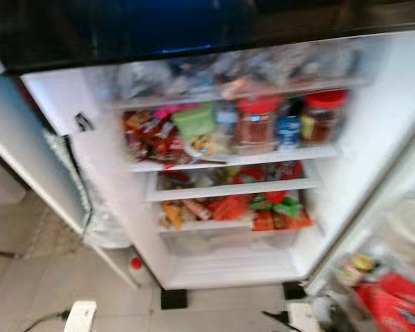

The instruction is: Restocking fridge

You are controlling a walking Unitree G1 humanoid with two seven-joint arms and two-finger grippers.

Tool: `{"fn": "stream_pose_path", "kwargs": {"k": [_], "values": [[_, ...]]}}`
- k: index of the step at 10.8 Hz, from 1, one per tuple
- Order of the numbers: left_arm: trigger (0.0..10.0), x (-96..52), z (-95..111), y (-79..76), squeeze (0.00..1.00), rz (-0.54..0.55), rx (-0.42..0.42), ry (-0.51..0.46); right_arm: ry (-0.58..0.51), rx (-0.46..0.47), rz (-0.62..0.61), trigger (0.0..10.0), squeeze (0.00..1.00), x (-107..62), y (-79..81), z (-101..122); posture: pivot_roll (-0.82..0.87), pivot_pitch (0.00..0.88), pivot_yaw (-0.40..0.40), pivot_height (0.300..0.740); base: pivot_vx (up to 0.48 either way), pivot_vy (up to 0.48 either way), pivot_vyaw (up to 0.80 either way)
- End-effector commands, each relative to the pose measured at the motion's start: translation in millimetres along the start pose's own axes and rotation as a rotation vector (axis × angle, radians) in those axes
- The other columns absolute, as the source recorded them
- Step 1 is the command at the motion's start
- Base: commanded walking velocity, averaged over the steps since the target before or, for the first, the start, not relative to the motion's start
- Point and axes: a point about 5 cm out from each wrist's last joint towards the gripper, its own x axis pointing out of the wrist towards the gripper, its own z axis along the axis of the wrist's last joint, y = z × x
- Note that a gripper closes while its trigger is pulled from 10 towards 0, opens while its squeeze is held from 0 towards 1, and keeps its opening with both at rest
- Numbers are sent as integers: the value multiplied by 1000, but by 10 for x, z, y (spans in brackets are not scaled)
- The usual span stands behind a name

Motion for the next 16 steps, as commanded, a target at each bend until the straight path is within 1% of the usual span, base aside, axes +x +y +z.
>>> {"fn": "stream_pose_path", "kwargs": {"k": [1, 4, 6, 16], "values": [[10000, -9, -20, 63, 0, 13, 7, 8, 3, 9, 13, 10000, 0, 11, 78, 2, -129, 29, 65, 740, 0, 0, 0], [10000, -9, -18, 67, 0, 13, 10, 7, 14, 16, -15, 10000, 0, 11, 69, -10, -127, 30, 65, 740, 0, 0, 0], [10000, -10, -16, 69, 0, 11, 14, 8, 10, 17, -11, 10000, 0, 11, 73, -7, -128, 30, 68, 740, 0, -247, -569], [10000, -9, -17, 63, 0, 8, 10, 6, 13, 10, -17, 10000, 0, 11, 68, -7, -127, 28, 65, 740, 0, -249, 0]]}}
